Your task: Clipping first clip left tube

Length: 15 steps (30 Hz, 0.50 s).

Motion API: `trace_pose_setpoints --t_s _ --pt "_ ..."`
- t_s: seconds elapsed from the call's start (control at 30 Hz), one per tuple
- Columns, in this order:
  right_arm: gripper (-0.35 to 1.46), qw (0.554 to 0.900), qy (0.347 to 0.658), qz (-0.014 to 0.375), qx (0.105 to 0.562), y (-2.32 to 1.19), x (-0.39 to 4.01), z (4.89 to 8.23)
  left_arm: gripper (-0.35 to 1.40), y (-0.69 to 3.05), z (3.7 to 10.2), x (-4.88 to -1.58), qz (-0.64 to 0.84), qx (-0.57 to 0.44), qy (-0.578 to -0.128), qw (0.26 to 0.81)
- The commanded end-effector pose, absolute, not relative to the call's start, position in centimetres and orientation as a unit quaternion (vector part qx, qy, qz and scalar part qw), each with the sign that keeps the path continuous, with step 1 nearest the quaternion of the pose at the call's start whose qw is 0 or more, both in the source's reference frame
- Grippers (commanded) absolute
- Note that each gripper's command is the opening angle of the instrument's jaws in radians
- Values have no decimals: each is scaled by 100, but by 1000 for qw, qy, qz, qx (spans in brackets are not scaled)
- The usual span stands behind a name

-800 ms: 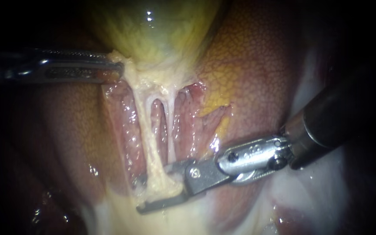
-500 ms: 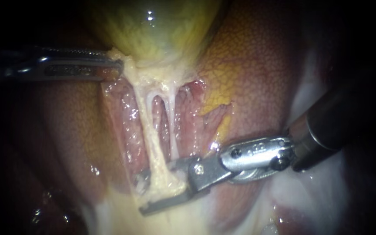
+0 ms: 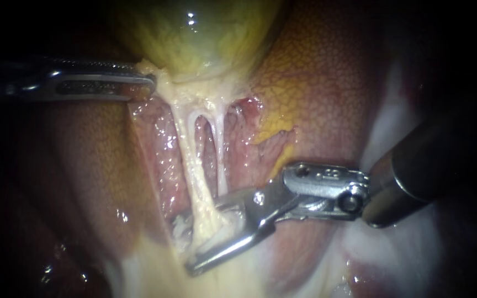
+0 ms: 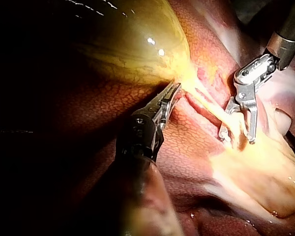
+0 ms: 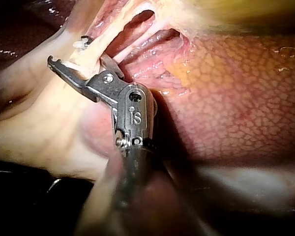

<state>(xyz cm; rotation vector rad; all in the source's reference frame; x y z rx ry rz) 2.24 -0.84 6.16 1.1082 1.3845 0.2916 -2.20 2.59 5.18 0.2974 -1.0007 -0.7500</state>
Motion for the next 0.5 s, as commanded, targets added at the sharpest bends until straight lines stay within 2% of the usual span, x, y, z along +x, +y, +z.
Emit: trace_pose_setpoints --t_s 0.03,0.33,0.5 --pt "45 615 602 131 493 -82 225 618 -35 259 518 -220 -350 139 -467 800" --pt "43 552 607 135 556 -77 236 612 -35 259 518 -221 -350 139 -467 800" --pt "39 550 609 158 548 -73 235 590 -35 259 518 -221 -350 138 -467 801"
